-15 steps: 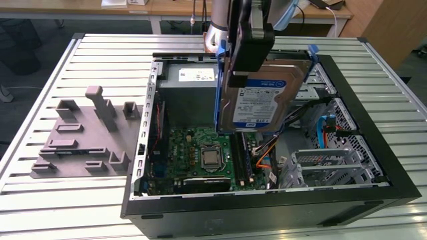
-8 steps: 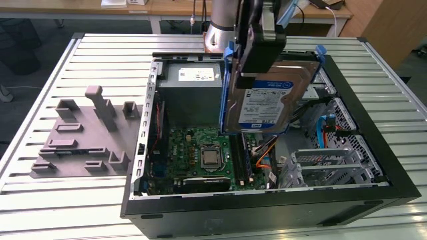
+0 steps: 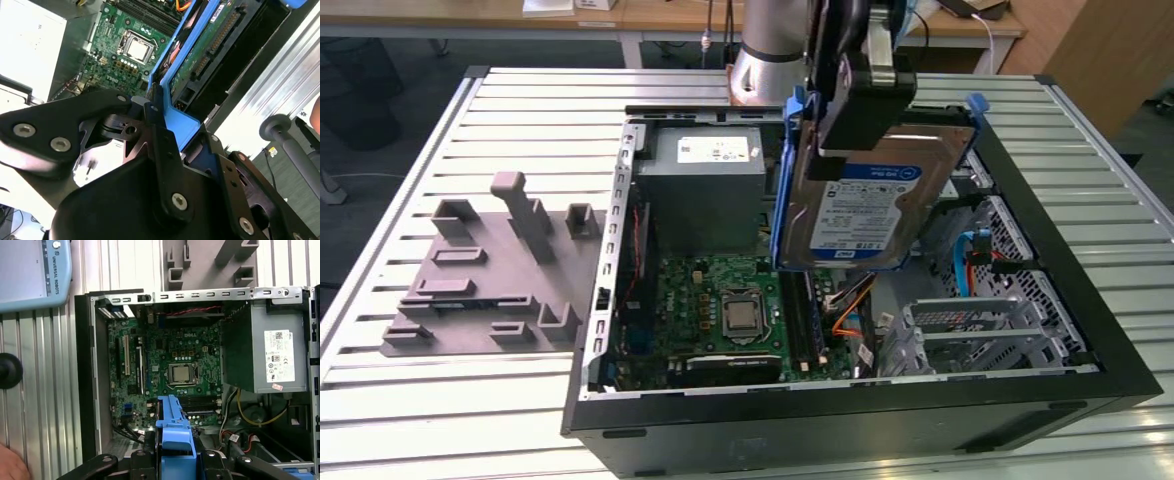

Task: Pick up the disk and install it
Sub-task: 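Insert the disk into the insertion slot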

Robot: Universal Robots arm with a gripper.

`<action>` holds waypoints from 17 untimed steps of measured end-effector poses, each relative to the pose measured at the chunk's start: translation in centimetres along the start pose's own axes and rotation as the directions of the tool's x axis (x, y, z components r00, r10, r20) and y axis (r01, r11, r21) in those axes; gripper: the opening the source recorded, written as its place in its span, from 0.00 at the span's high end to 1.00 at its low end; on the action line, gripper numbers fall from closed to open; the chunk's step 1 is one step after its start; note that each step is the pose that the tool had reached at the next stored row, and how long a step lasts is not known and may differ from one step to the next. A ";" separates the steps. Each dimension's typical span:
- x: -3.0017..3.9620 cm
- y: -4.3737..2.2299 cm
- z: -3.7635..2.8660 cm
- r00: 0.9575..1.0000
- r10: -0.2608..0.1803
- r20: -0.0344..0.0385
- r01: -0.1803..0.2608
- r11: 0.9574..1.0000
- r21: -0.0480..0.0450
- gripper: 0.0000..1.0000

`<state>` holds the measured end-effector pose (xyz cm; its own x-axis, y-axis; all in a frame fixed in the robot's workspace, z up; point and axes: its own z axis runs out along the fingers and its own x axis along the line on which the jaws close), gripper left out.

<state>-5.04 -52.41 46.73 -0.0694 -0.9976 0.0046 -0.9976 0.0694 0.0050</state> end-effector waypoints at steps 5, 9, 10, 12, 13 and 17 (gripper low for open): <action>1.04 -0.07 0.04 1.000 0.000 0.000 0.000 1.000 0.000 0.64; 1.92 -0.17 0.08 1.000 0.000 0.000 0.000 1.000 0.000 0.64; 2.08 -0.23 0.10 1.000 0.000 0.000 0.000 1.000 0.000 0.64; 2.25 -0.45 0.13 1.000 0.000 0.000 0.000 1.000 0.000 0.64; 2.28 -0.62 0.15 1.000 0.000 0.000 0.000 1.000 0.000 0.64; 2.26 -1.57 0.22 1.000 0.000 0.000 0.000 1.000 0.000 0.64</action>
<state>-3.63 -54.77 46.50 -0.0694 -0.9976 0.0044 -0.9976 0.0695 0.0050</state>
